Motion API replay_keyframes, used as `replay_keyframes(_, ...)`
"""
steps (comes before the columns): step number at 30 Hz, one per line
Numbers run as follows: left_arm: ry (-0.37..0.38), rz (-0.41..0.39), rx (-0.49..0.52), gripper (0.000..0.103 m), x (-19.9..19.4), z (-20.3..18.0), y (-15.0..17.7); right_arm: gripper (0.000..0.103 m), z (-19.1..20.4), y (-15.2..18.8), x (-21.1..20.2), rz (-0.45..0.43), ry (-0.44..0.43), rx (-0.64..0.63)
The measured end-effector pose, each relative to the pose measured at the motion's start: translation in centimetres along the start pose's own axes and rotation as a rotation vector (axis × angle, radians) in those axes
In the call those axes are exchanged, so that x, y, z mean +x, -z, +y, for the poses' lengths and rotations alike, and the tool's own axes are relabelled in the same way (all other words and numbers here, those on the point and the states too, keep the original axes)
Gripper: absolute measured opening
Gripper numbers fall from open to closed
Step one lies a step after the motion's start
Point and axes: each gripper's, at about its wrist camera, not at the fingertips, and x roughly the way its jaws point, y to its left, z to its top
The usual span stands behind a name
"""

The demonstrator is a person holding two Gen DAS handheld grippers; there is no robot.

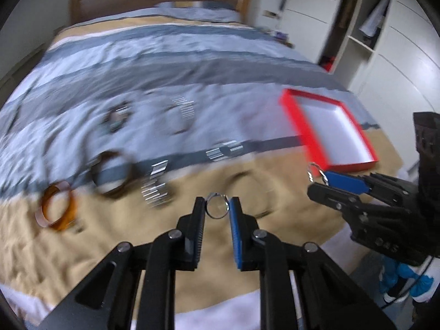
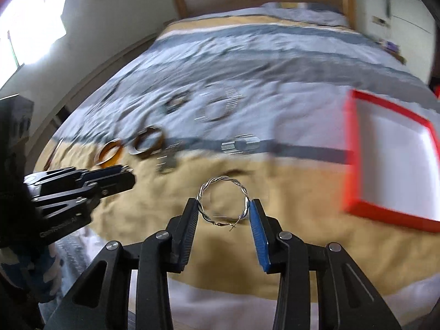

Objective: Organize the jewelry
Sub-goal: 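Carry both held pieces over the red box and open both tools to drop them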

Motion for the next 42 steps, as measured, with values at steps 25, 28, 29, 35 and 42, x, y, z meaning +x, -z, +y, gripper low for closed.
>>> replay_keyframes(25, 0.024, 0.178, 0.208, 0.018, 18.3, -19.0, -5.9, 0.041, -21.0, 0.0, 2.7, 0.131, 0.257, -0.014)
replay_keyframes(28, -0.008, 0.194, 0.153, 0.018, 18.0, -18.3, -5.4, 0.045, -20.5, -0.1, 3.1, 0.156, 0.257, -0.055)
replay_keyframes(29, -0.026, 0.194, 0.142, 0.018, 17.8, -18.2, -5.1, 0.046, -20.5, -0.2, 3.2, 0.157, 0.256, -0.066)
replay_keyframes(35, -0.043, 0.196, 0.063, 0.018, 15.9, -16.9, -4.1, 0.058, -19.7, -0.4, 2.7, 0.158, 0.225, -0.095)
replay_keyframes(42, 0.029, 0.158, 0.021, 0.023, 13.7, -16.5, -5.1, 0.066, -19.4, -0.8, -0.8, 0.099, 0.231, -0.058)
